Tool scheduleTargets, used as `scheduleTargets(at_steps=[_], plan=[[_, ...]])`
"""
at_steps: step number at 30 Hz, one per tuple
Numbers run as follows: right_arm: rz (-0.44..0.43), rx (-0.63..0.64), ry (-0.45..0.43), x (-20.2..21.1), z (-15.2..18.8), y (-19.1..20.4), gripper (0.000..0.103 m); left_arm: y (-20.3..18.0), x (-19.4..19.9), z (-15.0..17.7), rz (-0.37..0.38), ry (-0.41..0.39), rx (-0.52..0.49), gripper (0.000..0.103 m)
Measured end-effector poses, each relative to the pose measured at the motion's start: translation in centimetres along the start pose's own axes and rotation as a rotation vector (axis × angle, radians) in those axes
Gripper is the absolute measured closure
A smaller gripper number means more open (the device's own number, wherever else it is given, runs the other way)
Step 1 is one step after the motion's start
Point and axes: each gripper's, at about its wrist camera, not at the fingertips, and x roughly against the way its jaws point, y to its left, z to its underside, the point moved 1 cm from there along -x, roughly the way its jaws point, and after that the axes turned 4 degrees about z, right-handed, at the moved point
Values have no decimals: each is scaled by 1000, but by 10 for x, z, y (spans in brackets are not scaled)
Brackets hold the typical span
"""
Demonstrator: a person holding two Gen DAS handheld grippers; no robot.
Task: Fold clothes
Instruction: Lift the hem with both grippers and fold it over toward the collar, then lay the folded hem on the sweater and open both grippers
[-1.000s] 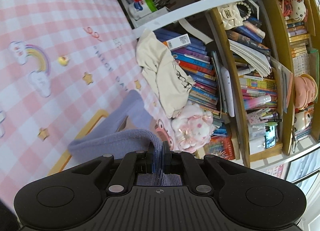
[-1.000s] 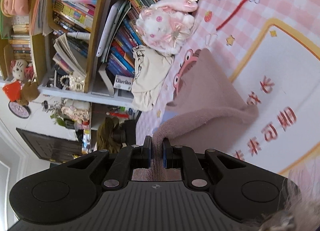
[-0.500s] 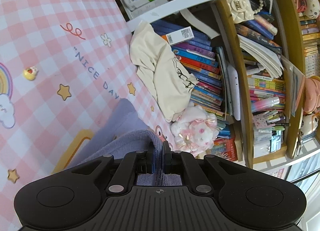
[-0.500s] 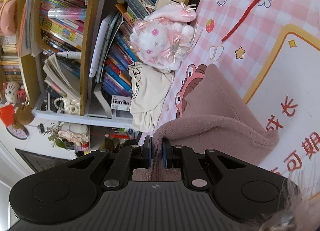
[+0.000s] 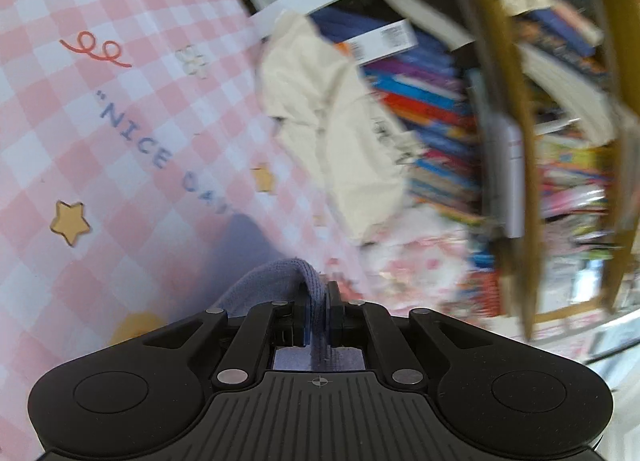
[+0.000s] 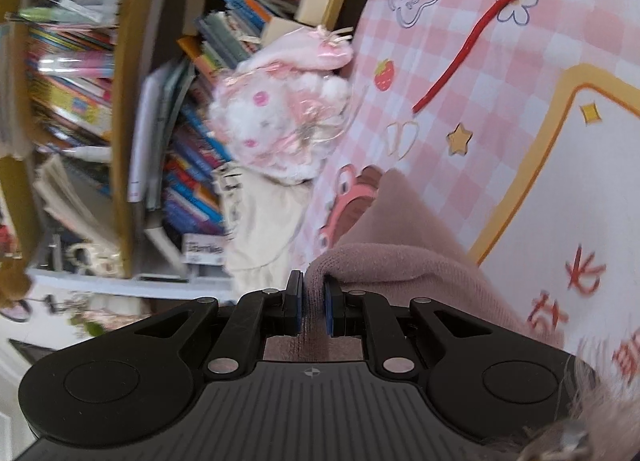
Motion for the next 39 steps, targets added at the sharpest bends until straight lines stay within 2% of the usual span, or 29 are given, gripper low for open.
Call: scheduleTargets(at_steps=[1, 2, 3, 4, 6, 7, 9, 11, 14, 16, 17, 18, 19, 20, 21, 22, 23, 25, 27, 29, 33, 34, 35, 36, 37, 39], plan=[[37, 25, -5, -5, -2, 1, 87, 2, -6, -2, -51, 10, 2, 86], [86, 64, -4, -11, -2, 4, 79, 4, -9, -4, -98, 20, 5, 73], [139, 114, -11, -14, 0, 9, 63, 5, -10, -5, -128, 18, 0, 68], [183, 174, -33, -14, 2, 13, 55, 5, -9, -6, -152, 14, -6, 65], [244, 342, -77, -12, 11, 26, 48, 2, 2, -6, -152, -24, -69, 50], [276, 425, -86, -12, 16, 30, 46, -3, 9, -4, -180, -51, -135, 36], [341, 579, -98, -14, 25, 37, 44, -15, 15, 4, -247, -86, -326, 35], [408, 712, -104, -19, 33, 40, 44, -26, 13, 13, -301, -78, -511, 36], [490, 839, -102, -33, 40, 37, 44, -34, 0, 26, -353, -50, -690, 38], [525, 867, -95, -44, 40, 32, 47, -34, -10, 31, -375, -44, -723, 41], [533, 862, -88, -49, 40, 29, 47, -34, -12, 32, -374, -31, -724, 46], [538, 851, -79, -53, 39, 27, 53, -34, -15, 34, -374, -17, -725, 49], [542, 837, -70, -57, 37, 24, 61, -34, -17, 35, -374, -4, -726, 60], [536, 819, -58, -59, 36, 23, 75, -34, -20, 37, -373, 9, -727, 70], [525, 797, -44, -59, 36, 23, 83, -34, -22, 38, -373, 23, -728, 88], [516, 784, -52, -57, 36, 24, 85, -35, -23, 40, -368, 30, -727, 96], [507, 777, -72, -53, 36, 26, 94, -37, -17, 40, -342, 11, -718, 99], [474, 739, -101, -46, 35, 26, 93, -35, -8, 40, -318, -16, -681, 98], [491, 712, -84, -49, 33, 20, 94, -25, -10, 37, -340, -1, -645, 98], [502, 709, -77, -53, 32, 18, 94, -16, -15, 36, -361, 21, -636, 91], [518, 707, -72, -57, 32, 15, 89, -15, -17, 30, -355, 30, -646, 87], [518, 702, -75, -56, 31, 15, 89, -16, -17, 29, -353, 31, -649, 81], [518, 697, -77, -55, 30, 15, 84, -16, -17, 27, -354, 25, -651, 71], [519, 697, -82, -54, 30, 15, 75, -15, -17, 24, -352, 18, -647, 67], [518, 705, -93, -53, 29, 17, 72, -15, -17, 21, -348, 8, -638, 59], [518, 729, -111, -51, 26, 20, 64, -15, -19, 15, -347, 1, -619, 57]])
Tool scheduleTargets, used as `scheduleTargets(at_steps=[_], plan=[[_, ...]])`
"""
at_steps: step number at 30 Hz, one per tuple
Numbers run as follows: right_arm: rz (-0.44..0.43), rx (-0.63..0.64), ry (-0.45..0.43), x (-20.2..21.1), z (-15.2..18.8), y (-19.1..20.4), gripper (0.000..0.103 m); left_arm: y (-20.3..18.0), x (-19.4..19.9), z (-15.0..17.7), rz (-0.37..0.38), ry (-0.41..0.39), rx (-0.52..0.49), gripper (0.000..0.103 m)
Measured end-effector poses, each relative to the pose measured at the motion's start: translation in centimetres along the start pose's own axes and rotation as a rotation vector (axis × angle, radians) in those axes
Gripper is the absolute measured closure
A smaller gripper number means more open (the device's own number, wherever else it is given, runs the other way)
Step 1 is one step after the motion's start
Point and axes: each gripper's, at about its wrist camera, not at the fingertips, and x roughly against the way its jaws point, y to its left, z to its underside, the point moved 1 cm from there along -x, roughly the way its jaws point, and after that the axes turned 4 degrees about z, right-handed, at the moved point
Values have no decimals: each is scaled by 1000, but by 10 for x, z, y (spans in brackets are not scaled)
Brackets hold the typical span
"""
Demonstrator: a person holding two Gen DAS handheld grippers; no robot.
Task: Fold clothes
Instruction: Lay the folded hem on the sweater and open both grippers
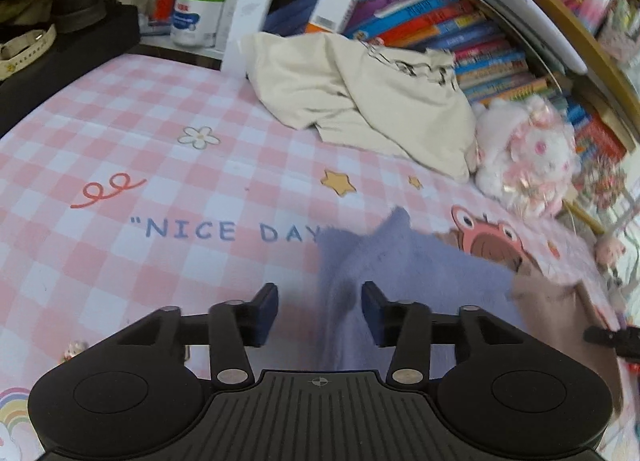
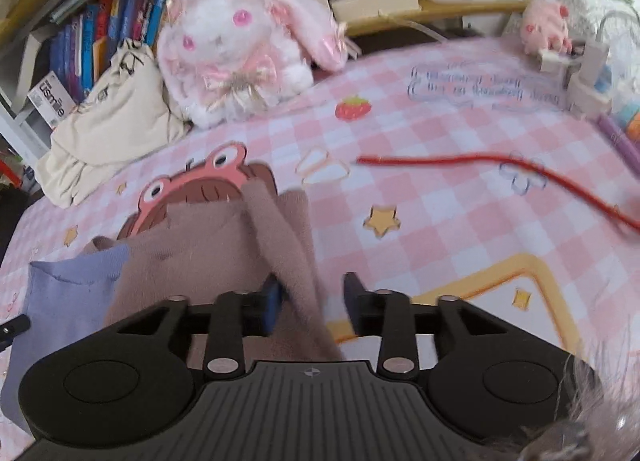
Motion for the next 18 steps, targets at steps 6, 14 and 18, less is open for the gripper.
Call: scheduleTargets(at_steps=[6, 14, 18], plan=[[28, 118, 52, -17, -10, 11, 69, -7, -21, -9, 1, 34, -48, 57], [4, 97, 62, -25, -6, 14, 84, -10, -36, -12, 66, 72, -14, 71], [-16, 48, 70, -26, -7, 8, 84, -21, -16, -12, 96, -9, -42, 88]])
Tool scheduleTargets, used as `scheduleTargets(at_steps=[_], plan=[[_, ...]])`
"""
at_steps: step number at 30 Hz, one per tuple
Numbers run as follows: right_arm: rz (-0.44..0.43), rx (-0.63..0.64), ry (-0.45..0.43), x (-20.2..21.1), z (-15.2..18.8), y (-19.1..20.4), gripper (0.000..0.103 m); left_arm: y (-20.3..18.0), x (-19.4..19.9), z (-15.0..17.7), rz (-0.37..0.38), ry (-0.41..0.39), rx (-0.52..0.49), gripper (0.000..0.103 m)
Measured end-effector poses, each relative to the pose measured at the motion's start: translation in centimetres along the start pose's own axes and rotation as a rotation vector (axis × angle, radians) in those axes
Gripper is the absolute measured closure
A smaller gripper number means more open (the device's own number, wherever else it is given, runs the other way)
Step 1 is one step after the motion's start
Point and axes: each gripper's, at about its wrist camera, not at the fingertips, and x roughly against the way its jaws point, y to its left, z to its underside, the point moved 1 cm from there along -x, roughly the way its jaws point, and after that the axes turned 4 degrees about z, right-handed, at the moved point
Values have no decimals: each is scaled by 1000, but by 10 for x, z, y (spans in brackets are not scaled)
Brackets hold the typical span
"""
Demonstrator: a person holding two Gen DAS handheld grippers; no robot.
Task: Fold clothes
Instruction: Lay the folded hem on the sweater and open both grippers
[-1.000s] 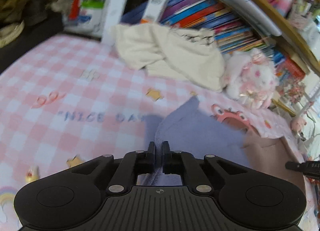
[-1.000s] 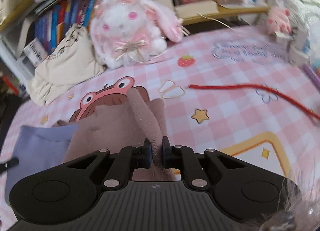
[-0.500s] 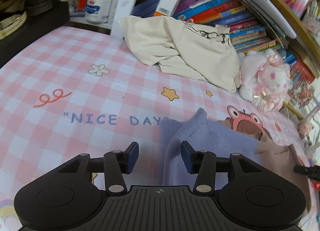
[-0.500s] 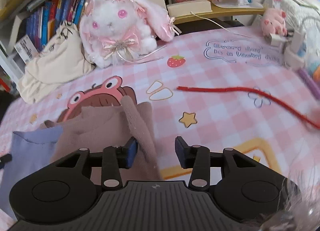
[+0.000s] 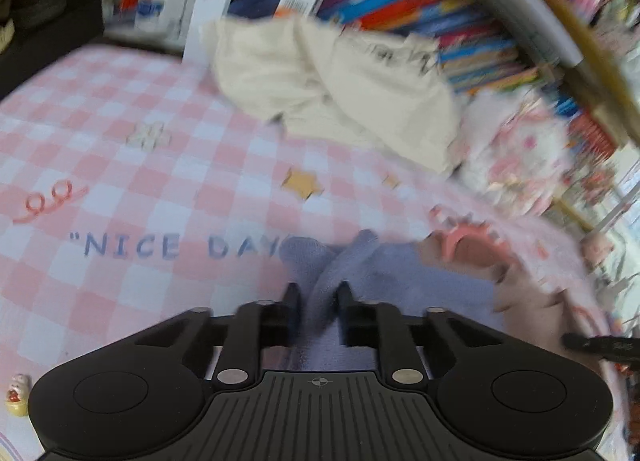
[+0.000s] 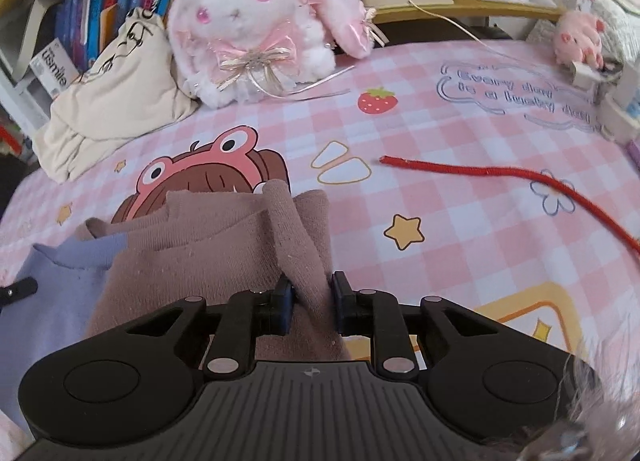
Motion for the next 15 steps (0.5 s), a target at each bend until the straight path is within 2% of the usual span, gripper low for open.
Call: scheduleTargets(at_steps=[3, 7, 11, 12, 13, 14, 15], plan=[[5, -1, 5, 0, -1, 2, 84, -12, 23, 2, 30, -91, -82, 88], [9, 6, 7, -1, -1, 7, 84, 24, -5, 7, -13, 38, 54, 87], [31, 18, 5, -1, -1, 11, 83, 29, -9, 8, -14, 52, 64, 78], [37, 14, 3, -1, -1, 10, 78, 29, -10, 7, -16, 54, 62, 75], [52, 13, 1, -1, -1, 10, 74, 29, -9, 7, -22, 54, 60, 65], [75, 17, -2, -1, 0, 9, 66, 29, -6, 6, -42, 45, 57, 49], [90, 21, -7, -1, 0, 9, 60, 28, 1, 7, -68, 21, 53, 43]])
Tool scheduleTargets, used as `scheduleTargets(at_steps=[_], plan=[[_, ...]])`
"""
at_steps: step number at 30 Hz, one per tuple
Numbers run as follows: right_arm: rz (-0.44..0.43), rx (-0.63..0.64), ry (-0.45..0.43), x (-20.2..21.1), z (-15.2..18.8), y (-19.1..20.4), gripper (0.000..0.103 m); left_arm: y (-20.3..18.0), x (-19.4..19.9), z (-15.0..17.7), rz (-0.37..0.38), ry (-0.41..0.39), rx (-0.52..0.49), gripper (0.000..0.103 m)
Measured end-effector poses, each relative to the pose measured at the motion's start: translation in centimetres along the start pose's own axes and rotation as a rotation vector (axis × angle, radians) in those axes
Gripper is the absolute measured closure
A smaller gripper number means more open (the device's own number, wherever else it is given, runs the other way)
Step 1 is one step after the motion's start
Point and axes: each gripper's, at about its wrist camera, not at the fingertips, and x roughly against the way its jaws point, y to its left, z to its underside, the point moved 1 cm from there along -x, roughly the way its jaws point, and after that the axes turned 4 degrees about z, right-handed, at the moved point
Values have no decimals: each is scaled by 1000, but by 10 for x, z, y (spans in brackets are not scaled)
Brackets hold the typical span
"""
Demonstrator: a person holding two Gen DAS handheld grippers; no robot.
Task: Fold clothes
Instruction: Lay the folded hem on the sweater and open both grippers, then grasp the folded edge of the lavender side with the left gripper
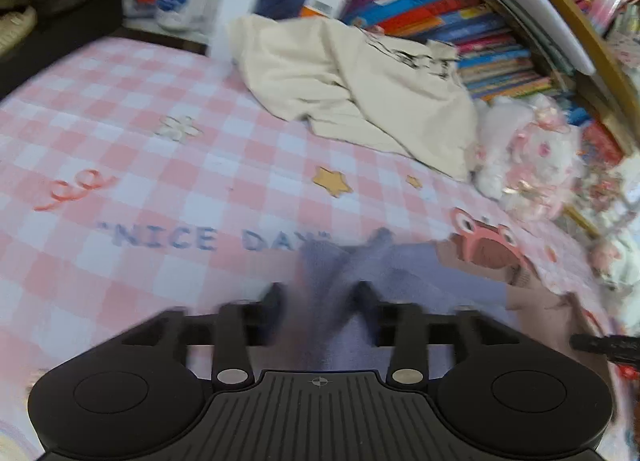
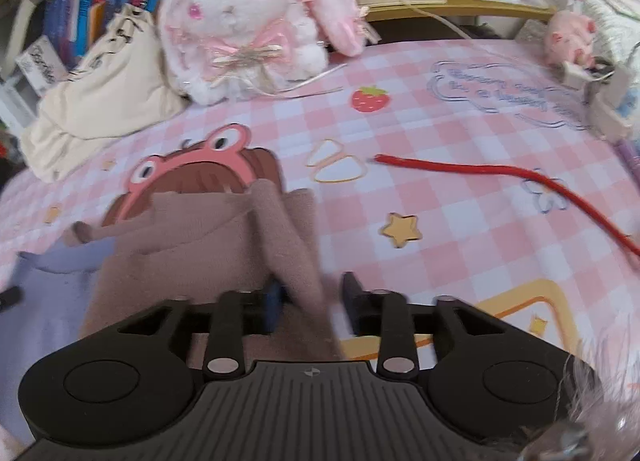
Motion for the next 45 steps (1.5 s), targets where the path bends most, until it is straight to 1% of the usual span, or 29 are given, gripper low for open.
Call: scheduleTargets(at_steps=[1, 3, 5, 6, 8, 10, 13, 16, 18, 20, 23, 26, 33, 37, 40, 45], plan=[[2, -2, -4, 0, 1, -1, 59, -1, 7, 1, -25, -25, -4, 37], [-4, -20, -4, 0, 1, -4, 56, -3, 21, 4, -71, -72, -10, 35], [-10, -32, -3, 0, 2, -6, 55, -5, 37, 8, -72, -99, -10, 29], [-16, -36, -2, 1, 2, -7, 55, -8, 45, 13, -76, -112, -17, 28], [-30, -42, 0, 1, 3, -8, 54, -14, 61, 23, -99, -137, -34, 20], [-47, -38, 1, 0, 4, -11, 52, -22, 76, 38, -144, -164, -41, 19], [-75, -5, 10, 0, 4, -13, 51, -30, 93, 61, -204, -179, -3, 19], [-117, 25, 39, 4, 4, -16, 51, -37, 106, 83, -241, -181, 76, 19], [-155, 45, 49, 11, 8, -19, 51, -44, 109, 94, -257, -168, 119, 19], [-198, 74, 59, 20, 14, -23, 51, -54, 113, 102, -269, -170, 142, 19], [-260, 130, 79, 32, 27, -28, 51, -72, 120, 112, -290, -194, 150, 18], [-304, 174, 99, 39, 40, -35, 49, -89, 124, 125, -324, -199, 154, 18], [-395, 175, 139, 41, 53, -50, 49, -118, 128, 159, -405, -160, 163, 14], [-423, 176, 145, 48, 57, -57, 49, -123, 135, 170, -446, -143, 166, 13], [-430, 185, 151, 55, 60, -60, 49, -115, 138, 172, -430, -104, 216, 13], [-432, 185, 166, 64, 68, -65, 49, -97, 141, 172, -389, -96, 332, 13]])
